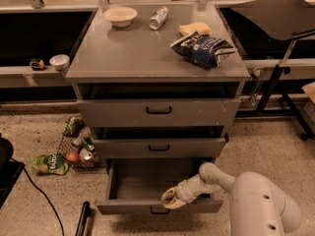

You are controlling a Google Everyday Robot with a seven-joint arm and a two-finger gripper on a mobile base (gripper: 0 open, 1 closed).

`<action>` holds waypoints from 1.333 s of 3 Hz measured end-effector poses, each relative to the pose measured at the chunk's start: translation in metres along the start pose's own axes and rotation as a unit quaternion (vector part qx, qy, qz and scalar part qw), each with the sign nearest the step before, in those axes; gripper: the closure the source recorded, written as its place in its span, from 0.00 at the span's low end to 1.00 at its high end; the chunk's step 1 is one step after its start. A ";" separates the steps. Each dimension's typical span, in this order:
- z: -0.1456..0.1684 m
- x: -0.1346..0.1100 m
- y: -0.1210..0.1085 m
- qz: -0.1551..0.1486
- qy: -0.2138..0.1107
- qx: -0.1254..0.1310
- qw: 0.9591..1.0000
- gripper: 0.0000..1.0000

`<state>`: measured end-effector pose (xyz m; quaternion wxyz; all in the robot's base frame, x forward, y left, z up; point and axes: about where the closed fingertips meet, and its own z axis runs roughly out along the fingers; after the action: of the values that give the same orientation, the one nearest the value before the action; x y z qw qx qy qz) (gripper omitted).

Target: Open bottom drawer

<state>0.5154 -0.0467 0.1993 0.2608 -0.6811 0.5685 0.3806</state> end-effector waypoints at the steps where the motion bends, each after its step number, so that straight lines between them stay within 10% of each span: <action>1: -0.001 0.000 0.000 0.000 -0.001 0.000 1.000 1.00; 4: 0.013 -0.004 0.015 0.015 -0.047 -0.025 0.998 1.00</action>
Offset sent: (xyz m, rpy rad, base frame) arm -0.0295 0.0214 -0.0073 0.1552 0.1116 0.0072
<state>0.4979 -0.0374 0.1960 0.2642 -0.6606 0.5559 0.4299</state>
